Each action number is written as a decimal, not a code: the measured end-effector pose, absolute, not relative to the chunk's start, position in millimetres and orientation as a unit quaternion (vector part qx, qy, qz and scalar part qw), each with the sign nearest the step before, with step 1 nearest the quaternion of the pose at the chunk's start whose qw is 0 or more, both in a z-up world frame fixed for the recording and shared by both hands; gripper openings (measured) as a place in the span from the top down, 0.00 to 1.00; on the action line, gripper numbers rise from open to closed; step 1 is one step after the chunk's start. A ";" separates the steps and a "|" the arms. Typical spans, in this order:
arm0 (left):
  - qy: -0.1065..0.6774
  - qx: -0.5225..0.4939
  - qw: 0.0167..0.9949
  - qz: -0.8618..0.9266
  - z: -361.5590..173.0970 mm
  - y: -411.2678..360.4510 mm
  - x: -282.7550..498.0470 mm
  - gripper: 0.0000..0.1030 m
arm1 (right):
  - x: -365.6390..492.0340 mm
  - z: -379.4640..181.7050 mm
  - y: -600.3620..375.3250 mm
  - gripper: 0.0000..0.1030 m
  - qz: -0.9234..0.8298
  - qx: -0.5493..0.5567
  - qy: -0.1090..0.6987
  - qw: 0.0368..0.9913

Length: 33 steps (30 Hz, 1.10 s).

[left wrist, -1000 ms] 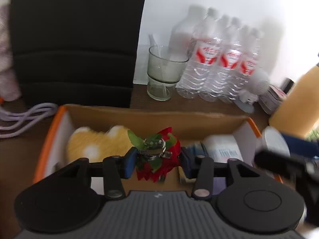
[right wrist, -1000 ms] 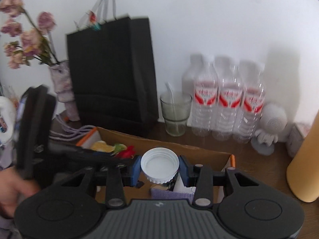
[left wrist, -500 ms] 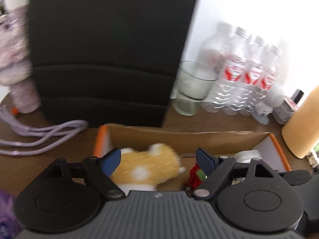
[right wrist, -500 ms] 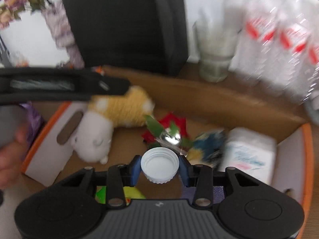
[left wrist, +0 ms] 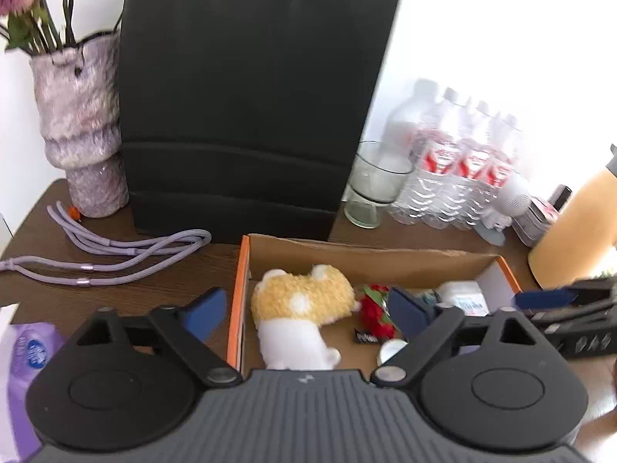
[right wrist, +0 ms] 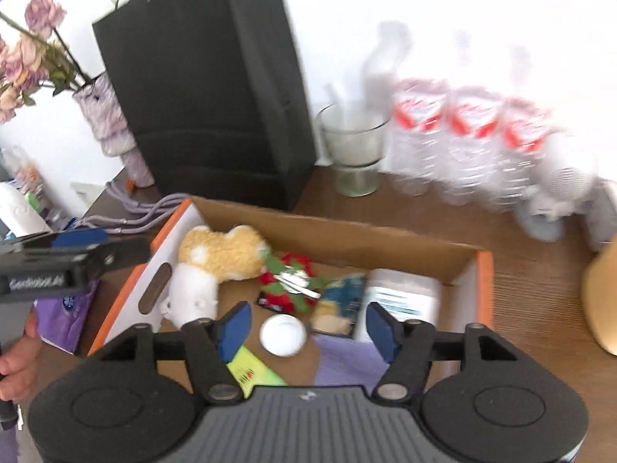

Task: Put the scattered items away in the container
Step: 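Release the red flower ornament into the box with the left tool while the right tool drops the cap, then grasp the black cable with the left tool while the right tool grasps a white round lid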

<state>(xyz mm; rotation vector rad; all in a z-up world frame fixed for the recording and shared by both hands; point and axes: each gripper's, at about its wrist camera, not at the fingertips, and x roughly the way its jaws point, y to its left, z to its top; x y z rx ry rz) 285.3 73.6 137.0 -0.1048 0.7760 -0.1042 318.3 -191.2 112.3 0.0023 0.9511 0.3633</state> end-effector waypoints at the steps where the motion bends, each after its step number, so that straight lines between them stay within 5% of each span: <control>1: 0.380 -0.040 0.923 -0.050 138.6 69.2 278.6 0.04 | 310.8 116.8 -196.9 0.31 0.164 -0.004 0.454 0.876; 5: 0.358 -0.005 0.933 -0.029 138.7 52.1 243.8 0.00 | 281.5 118.5 -217.0 0.20 0.132 -0.012 0.450 0.883; 8: 0.248 0.041 0.968 0.019 134.0 36.3 197.8 0.00 | 250.7 114.3 -225.2 0.20 0.112 -0.019 0.413 0.904; 12: 0.074 0.042 0.996 0.008 116.8 23.7 128.4 0.00 | 174.1 107.2 -231.2 0.18 0.112 -0.032 0.180 0.977; 15: 0.079 0.039 0.996 -0.009 105.6 16.8 111.3 0.00 | 142.8 94.8 -237.5 0.13 0.116 -0.025 0.126 0.985; 21: 0.148 0.039 0.987 -0.051 66.9 9.3 81.0 0.01 | 112.0 65.1 -241.6 0.29 0.164 -0.022 0.218 0.962; 23: 0.201 0.062 0.973 -0.092 44.0 -3.1 82.3 0.12 | 105.0 42.5 -234.7 0.51 0.173 -0.027 0.259 0.950; 25: 0.241 0.098 0.959 -0.111 25.0 -16.3 88.3 0.30 | 104.9 18.5 -230.2 0.61 0.171 -0.032 0.304 0.937; 30: 0.303 0.076 0.936 -0.163 8.1 -20.8 108.0 0.40 | 106.2 -8.0 -233.9 0.68 0.165 -0.044 0.360 0.917; 33: 0.344 0.069 0.923 -0.161 0.1 -22.0 122.4 0.65 | 105.3 -8.3 -240.5 0.67 0.172 -0.027 0.371 0.912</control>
